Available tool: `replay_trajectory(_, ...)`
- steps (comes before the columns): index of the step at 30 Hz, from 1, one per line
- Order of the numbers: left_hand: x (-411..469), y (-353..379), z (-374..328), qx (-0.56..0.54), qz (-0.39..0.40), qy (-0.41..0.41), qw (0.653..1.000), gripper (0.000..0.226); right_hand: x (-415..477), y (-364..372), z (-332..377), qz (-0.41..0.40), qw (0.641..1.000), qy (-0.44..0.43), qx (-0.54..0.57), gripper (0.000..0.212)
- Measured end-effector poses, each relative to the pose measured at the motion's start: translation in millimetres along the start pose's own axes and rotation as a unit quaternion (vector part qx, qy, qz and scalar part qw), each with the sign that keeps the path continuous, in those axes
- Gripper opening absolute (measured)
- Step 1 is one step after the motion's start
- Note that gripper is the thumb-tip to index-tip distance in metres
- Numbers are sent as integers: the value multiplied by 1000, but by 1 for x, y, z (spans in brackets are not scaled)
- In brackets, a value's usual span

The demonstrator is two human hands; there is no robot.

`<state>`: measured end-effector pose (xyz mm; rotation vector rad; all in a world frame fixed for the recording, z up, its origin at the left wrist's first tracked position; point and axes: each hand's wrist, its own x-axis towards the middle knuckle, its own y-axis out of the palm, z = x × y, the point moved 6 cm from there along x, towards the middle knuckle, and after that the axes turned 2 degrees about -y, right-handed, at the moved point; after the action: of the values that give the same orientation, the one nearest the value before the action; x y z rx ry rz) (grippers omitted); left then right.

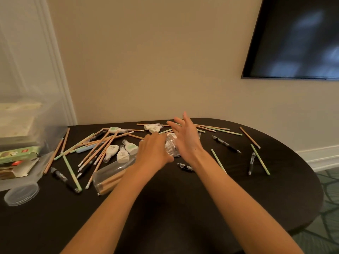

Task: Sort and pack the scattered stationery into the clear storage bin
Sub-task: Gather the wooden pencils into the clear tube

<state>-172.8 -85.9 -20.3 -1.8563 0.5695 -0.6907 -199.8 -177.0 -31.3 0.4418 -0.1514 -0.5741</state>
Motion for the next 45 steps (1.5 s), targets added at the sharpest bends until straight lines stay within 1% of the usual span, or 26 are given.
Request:
replay_trajectory(1, 5, 1, -2, 12, -2, -2, 1000, 62, 6, -5, 1, 10, 1000, 6, 17, 61)
replay_trajectory(3, 21, 4, -6, 25, -5, -10, 1000, 63, 20, -26, 8, 4, 998, 13, 58, 62)
replay_trajectory(6, 50, 9, -21, 39, -5, -13, 999, 64, 45, -74, 17, -63, 997, 3, 47, 53)
replay_trajectory(7, 62, 13, -30, 45, 2, -7, 999, 63, 55, -91, 20, -82, 996, 1, 31, 49)
replay_trajectory(10, 91, 24, -54, 49, 9, 8, 999, 57, 79, -138, 29, -127, 988, 15, -91, 36)
replay_trajectory(12, 112, 32, -73, 47, 6, 22, 999, 54, 98, -174, 41, -170, 968, 23, -184, 33)
replay_trajectory(14, 134, 42, -93, 47, 1, 33, 998, 53, 117, -215, 57, -226, 933, 30, -277, 31)
replay_trajectory(15, 146, 49, -105, 51, 4, 39, 998, 53, 126, -238, 66, -256, 910, 30, -326, 29)
replay_trajectory(16, 154, 54, -113, 49, 5, 44, 998, 53, 133, -258, 74, -279, 879, 29, -386, 26)
replay_trajectory(18, 172, 66, -128, 47, 9, 52, 997, 54, 144, -296, 88, -310, 801, 39, -511, 24)
replay_trajectory(19, 180, 72, -134, 50, 10, 54, 997, 55, 149, -313, 93, -321, 764, 49, -558, 26)
replay_trajectory(21, 194, 83, -141, 53, 12, 55, 997, 56, 154, -340, 96, -327, 708, 80, -621, 33)
replay_trajectory(25, 215, 99, -149, 66, 14, 51, 996, 57, 157, -373, 91, -316, 632, 148, -692, 38)
replay_trajectory(27, 222, 104, -151, 69, 16, 48, 996, 57, 161, -382, 91, -314, 602, 150, -719, 36)
replay_trajectory(29, 227, 106, -150, 70, 15, 45, 996, 56, 166, -382, 94, -300, 582, 141, -742, 33)
replay_trajectory(31, 232, 106, -148, 70, 13, 41, 997, 54, 175, -376, 98, -296, 575, 103, -755, 28)
replay_trajectory(33, 238, 105, -144, 71, 9, 36, 997, 52, 186, -360, 104, -283, 566, 45, -773, 22)
replay_trajectory(35, 243, 103, -141, 71, 6, 30, 997, 53, 204, -338, 102, -226, 572, -4, -789, 20)
replay_trajectory(36, 245, 101, -138, 72, 4, 27, 997, 54, 216, -327, 97, -188, 585, -13, -789, 21)
replay_trajectory(38, 249, 100, -134, 75, 0, 22, 997, 54, 236, -314, 86, -125, 617, -5, -777, 22)
replay_trajectory(39, 251, 99, -130, 75, 0, 17, 997, 55, 246, -309, 80, -104, 627, 1, -772, 22)
replay_trajectory(45, 266, 92, -107, 65, -4, -10, 998, 55, 277, -303, 63, -74, 640, 45, -764, 22)
